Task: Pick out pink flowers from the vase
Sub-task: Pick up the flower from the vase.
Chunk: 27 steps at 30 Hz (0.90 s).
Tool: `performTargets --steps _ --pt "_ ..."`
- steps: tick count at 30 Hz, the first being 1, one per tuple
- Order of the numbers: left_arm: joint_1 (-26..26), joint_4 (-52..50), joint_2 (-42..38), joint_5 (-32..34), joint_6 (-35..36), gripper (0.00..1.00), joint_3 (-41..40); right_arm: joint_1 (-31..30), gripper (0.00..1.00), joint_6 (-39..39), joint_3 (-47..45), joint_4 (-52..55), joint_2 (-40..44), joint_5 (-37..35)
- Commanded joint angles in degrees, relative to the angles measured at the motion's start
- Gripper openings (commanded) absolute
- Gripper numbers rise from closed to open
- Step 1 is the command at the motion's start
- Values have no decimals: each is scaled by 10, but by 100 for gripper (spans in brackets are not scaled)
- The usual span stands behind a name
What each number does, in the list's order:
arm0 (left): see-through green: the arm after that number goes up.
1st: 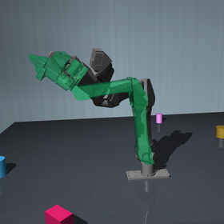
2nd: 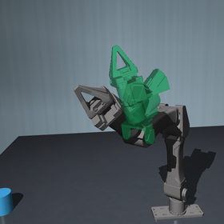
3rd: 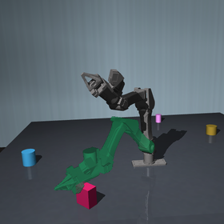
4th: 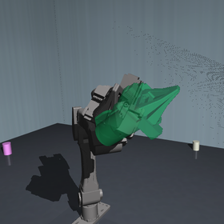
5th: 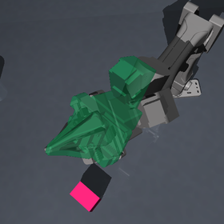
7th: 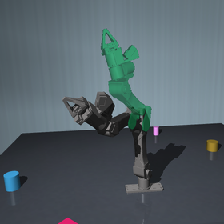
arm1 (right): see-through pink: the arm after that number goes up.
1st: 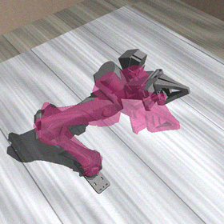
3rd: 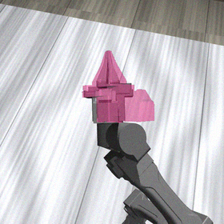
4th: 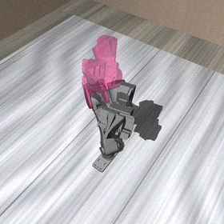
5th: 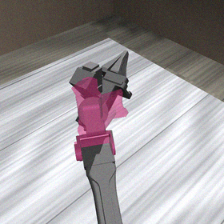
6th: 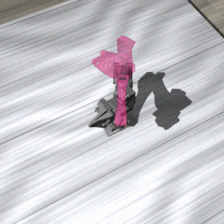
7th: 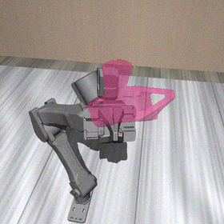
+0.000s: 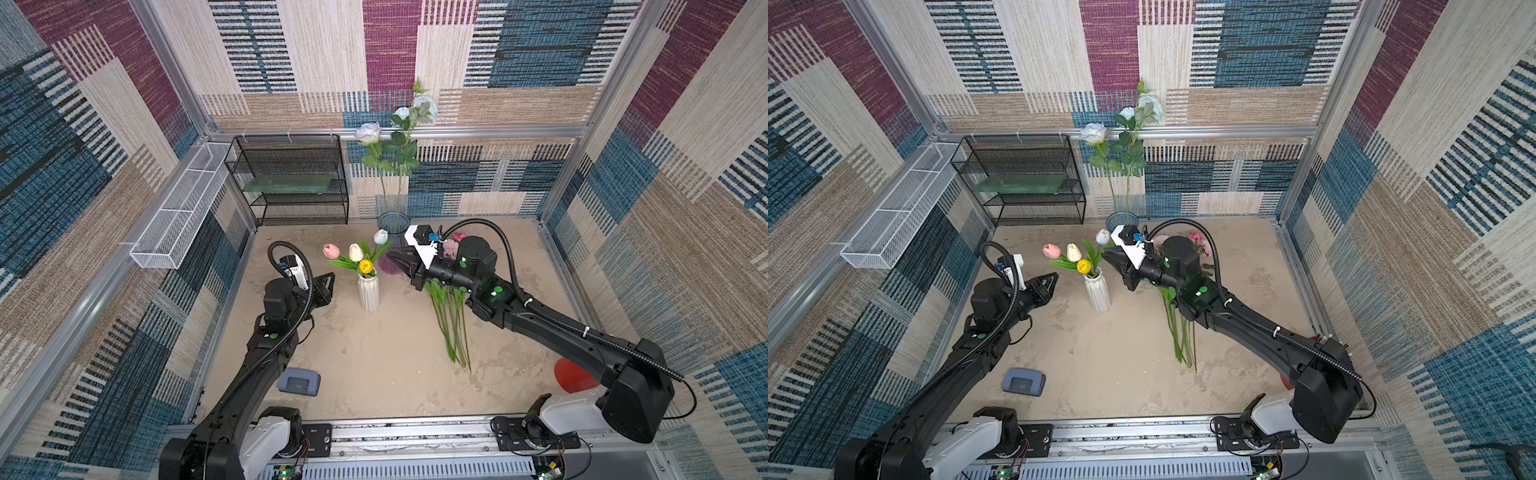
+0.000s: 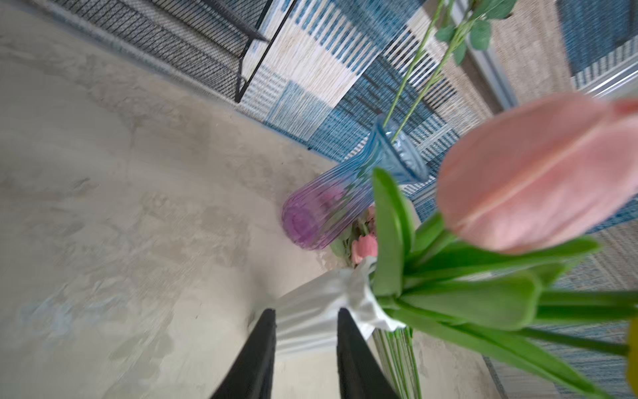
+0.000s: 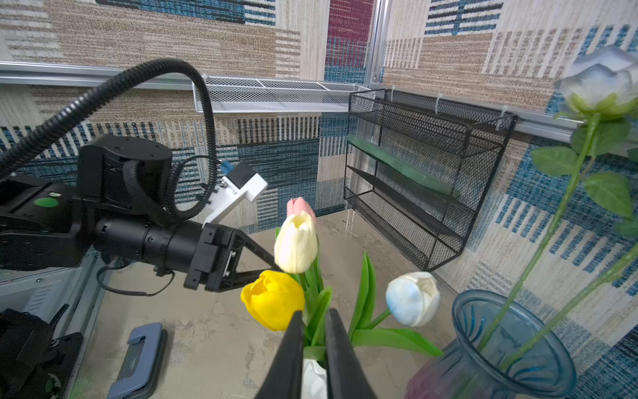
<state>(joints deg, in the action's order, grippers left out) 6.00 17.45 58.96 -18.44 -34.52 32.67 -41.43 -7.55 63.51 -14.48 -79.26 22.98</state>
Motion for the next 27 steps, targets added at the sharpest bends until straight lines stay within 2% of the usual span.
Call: performTargets --steps 1,27 --pt "-5 120 22 -28 -21 35 10 -7 16 4 -7 -21 11 4" --pt "-3 268 119 -171 -64 33 49 -5 18 3 -5 7 13 -24"
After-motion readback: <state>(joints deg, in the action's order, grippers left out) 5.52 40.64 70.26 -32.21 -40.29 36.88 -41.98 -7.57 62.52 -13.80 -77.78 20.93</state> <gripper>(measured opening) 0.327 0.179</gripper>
